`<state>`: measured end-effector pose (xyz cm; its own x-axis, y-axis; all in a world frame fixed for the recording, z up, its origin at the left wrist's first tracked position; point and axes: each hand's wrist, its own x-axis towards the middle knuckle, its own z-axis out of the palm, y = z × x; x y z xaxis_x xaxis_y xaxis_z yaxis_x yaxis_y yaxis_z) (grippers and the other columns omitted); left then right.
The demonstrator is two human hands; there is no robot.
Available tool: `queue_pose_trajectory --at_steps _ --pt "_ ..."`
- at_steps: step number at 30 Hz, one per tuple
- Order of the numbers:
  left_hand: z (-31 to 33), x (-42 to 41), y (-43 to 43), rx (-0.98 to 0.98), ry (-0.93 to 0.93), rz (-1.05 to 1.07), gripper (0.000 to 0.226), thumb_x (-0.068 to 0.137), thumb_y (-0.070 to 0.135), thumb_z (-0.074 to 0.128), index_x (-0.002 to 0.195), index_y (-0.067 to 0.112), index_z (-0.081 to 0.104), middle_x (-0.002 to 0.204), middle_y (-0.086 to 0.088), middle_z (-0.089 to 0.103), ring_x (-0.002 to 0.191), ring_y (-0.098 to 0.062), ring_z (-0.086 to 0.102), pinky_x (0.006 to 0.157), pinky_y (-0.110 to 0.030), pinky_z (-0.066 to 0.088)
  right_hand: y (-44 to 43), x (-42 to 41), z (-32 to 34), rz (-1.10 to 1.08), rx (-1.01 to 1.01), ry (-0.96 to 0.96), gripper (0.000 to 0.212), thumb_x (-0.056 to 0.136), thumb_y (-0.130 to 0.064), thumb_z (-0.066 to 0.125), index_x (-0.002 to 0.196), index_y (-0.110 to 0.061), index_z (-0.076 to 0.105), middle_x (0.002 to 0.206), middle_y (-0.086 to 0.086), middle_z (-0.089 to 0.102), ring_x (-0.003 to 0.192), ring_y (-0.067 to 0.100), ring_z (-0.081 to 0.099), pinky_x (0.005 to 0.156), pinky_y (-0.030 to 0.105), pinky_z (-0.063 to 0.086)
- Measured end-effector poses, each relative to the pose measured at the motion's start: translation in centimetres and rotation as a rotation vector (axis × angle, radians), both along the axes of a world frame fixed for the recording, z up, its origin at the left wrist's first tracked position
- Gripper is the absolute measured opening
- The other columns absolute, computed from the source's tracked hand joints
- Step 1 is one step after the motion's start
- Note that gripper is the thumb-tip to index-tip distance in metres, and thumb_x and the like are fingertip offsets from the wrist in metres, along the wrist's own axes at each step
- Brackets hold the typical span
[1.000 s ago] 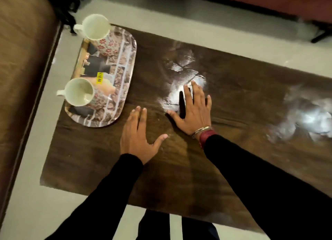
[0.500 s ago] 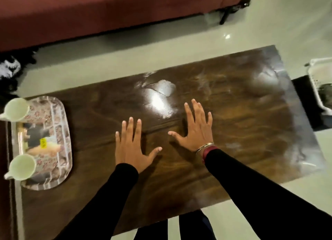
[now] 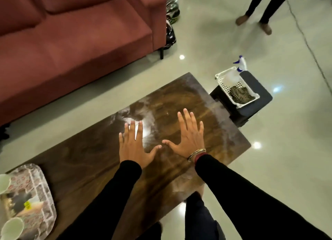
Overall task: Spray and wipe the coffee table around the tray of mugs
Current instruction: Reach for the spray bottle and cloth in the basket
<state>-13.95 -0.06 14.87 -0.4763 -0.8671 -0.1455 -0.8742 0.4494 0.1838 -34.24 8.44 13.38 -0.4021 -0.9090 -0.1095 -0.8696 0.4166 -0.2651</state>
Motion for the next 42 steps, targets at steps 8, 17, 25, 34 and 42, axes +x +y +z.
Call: queue_pose_trajectory --at_steps 8,17,25,34,42 --pt "2.4 -13.0 0.2 -0.076 0.0 -0.03 0.109 0.081 0.085 0.046 0.161 0.017 0.018 0.168 -0.012 0.017 0.155 -0.034 0.015 0.122 -0.057 0.021 0.3 -14.3 2.7 -0.012 0.001 -0.015 0.122 0.076 -0.096 0.039 0.167 -0.021 0.008 0.175 0.012 0.007 0.16 0.035 0.015 0.119 0.072 0.023" --pt "1.9 -32.3 3.0 -0.038 0.072 0.005 0.107 0.079 0.073 0.063 0.159 0.016 0.021 0.165 -0.015 0.025 0.154 -0.035 0.019 0.119 -0.06 0.027 2.2 -33.0 2.6 0.002 0.011 -0.051 0.122 0.075 -0.096 0.036 0.166 -0.017 0.016 0.174 0.008 0.015 0.16 0.03 0.019 0.12 0.069 0.023" --pt "-1.8 -46.6 3.5 0.051 0.03 -0.165 0.106 0.084 0.086 0.034 0.162 0.016 0.015 0.17 -0.009 0.009 0.157 -0.029 0.004 0.124 -0.054 0.017 4.3 -44.7 -2.6 -0.104 0.081 -0.067 0.124 0.076 -0.095 0.043 0.167 -0.017 0.011 0.174 0.007 0.012 0.16 0.029 0.016 0.122 0.067 0.021" --pt "-10.8 -57.4 -1.3 0.109 0.146 -0.172 0.116 0.08 0.085 0.045 0.162 0.015 0.002 0.17 -0.008 0.003 0.157 -0.025 0.004 0.125 -0.051 0.017 0.0 -51.2 -12.9 -0.067 0.133 -0.145 0.101 0.08 -0.062 0.036 0.165 -0.011 0.015 0.172 0.011 0.019 0.16 0.029 0.015 0.125 0.061 0.02" --pt "-19.9 -62.5 -5.7 0.09 0.312 -0.131 0.125 0.075 0.087 0.051 0.161 0.008 0.005 0.169 -0.01 0.01 0.156 -0.023 0.011 0.123 -0.048 0.024 -4.4 -53.7 -22.9 -0.14 0.289 -0.166 0.112 0.089 -0.047 0.063 0.163 -0.003 -0.01 0.174 0.016 -0.011 0.161 0.031 -0.011 0.131 0.049 0.003"
